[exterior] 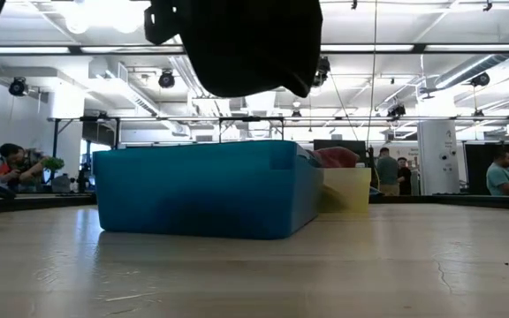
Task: Pick & Place hat
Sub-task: Put the black cap into the blue bin
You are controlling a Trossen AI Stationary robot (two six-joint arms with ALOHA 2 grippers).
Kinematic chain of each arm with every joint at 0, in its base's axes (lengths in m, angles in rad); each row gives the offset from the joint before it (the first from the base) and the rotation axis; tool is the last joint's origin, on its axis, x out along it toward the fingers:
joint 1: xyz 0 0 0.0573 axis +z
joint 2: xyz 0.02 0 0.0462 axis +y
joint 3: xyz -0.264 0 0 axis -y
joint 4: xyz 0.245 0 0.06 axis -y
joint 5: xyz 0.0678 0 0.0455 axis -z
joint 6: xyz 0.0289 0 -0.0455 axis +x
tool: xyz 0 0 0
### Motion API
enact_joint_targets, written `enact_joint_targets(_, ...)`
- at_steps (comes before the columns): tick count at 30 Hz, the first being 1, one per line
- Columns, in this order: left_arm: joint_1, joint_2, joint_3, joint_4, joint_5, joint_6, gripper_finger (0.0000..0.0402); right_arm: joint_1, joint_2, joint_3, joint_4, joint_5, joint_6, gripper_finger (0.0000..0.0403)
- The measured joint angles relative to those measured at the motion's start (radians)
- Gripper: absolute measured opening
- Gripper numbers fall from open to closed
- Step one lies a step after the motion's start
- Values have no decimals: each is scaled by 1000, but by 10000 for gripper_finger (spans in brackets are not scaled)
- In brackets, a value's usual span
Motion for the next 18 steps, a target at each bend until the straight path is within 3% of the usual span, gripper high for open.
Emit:
enact_joint_targets(4,5,0,-2,4,0,-36,10,-11,-3,-5,-33,70,79,219)
enact_joint_targets(11,-1,-2,-30,11,0,-59,8,-53,-57,-6,-54,103,165,219)
enact_joint_targets(18,6,-2,-52,27,3,-120,8,-136,-93,-10,-238,-12,314,219)
